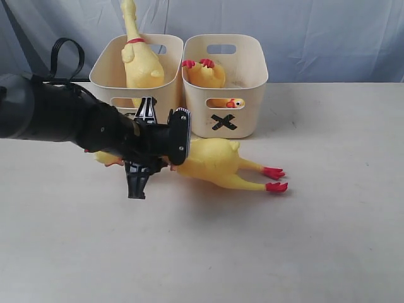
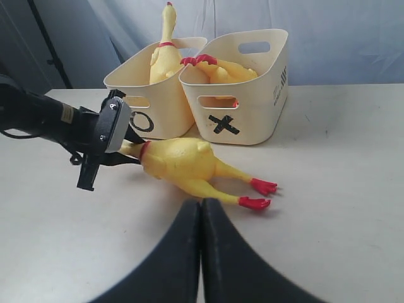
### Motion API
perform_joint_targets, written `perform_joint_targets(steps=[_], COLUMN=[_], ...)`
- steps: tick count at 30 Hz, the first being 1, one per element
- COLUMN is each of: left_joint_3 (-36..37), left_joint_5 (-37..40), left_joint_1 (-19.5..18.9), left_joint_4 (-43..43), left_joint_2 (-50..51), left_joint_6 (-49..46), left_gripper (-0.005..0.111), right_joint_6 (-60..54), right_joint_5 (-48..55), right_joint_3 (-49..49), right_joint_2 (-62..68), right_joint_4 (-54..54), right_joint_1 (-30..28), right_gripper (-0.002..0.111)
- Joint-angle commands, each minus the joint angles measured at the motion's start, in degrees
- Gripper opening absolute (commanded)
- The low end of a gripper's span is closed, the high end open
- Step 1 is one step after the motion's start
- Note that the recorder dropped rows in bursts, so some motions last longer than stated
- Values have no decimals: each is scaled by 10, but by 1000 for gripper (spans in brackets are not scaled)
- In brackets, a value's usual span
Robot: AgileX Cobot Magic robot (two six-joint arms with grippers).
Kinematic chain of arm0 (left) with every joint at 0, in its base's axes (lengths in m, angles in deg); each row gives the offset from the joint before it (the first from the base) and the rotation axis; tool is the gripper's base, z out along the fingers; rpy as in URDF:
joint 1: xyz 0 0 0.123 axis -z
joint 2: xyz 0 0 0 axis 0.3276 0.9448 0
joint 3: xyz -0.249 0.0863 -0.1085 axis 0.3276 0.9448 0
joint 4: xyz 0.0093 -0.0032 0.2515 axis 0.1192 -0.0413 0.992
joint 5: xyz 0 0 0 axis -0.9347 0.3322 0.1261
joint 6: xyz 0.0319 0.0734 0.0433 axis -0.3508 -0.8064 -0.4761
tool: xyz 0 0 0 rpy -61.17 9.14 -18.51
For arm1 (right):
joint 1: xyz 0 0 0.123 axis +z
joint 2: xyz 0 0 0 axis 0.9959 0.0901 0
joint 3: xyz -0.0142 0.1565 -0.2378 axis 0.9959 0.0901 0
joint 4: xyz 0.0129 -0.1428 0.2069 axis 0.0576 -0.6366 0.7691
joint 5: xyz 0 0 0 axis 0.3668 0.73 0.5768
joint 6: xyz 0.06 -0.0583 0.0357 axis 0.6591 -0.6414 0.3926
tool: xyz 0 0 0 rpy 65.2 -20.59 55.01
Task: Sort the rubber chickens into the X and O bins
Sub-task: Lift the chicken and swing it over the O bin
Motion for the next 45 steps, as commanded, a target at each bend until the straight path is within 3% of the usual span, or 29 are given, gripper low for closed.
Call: perform_joint_targets(steps=[1, 10, 12, 17, 22, 32, 45], left_joint_3=[2, 2, 2, 2, 2, 2, 2], left_joint_5=[11, 101, 119, 163, 176, 183, 188], left_joint_1=[4, 4, 4, 4, 4, 4, 3], left_joint_4=[-46, -86, -123, -313, -423, -380, -486], left_joint_2=[-26, -53, -58, -64, -71, -73, -73], left_joint_6=[4, -16, -44, -200, -271, -230, -223], left_gripper=[0, 0, 0, 0, 0, 0, 0], right_joint_6=[-2, -2, -2, -2, -2, -2, -2], right_joint_5=[-3, -3, -3, -3, -3, -3, -3], right_joint_3=[3, 3, 3, 3, 3, 3, 3], right_joint_2=[-3, -3, -3, -3, -3, -3, -3], right_joint_4=[-2, -2, -2, -2, -2, -2, -2], right_joint_1=[-2, -2, -2, -2, -2, -2, -2], right_gripper=[0, 0, 0, 0, 0, 0, 0])
